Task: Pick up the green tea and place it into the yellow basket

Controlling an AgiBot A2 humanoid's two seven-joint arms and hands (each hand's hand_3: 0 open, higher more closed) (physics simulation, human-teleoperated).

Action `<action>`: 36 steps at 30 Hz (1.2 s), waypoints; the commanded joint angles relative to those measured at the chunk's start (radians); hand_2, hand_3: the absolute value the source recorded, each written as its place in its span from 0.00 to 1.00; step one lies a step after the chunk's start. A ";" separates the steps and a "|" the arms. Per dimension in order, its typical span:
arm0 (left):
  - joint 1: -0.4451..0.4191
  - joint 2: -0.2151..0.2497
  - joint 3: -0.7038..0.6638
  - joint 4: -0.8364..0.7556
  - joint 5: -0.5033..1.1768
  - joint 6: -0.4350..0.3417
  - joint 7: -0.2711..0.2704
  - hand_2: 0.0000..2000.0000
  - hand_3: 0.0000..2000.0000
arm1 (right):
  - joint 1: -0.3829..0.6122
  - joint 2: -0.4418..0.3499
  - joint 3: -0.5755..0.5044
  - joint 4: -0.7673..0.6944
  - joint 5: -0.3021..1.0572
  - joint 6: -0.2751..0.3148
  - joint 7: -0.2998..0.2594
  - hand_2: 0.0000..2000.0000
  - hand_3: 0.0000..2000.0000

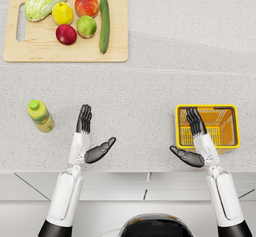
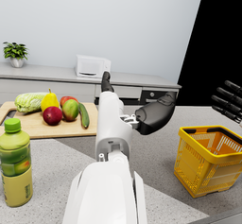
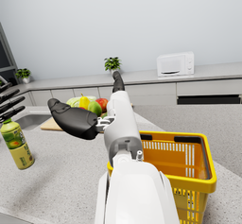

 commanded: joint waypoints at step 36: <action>0.191 0.055 -0.461 0.412 0.466 -0.101 -0.101 0.00 0.00 | 0.104 -0.069 -0.309 0.020 0.466 -0.100 0.101 0.00 0.00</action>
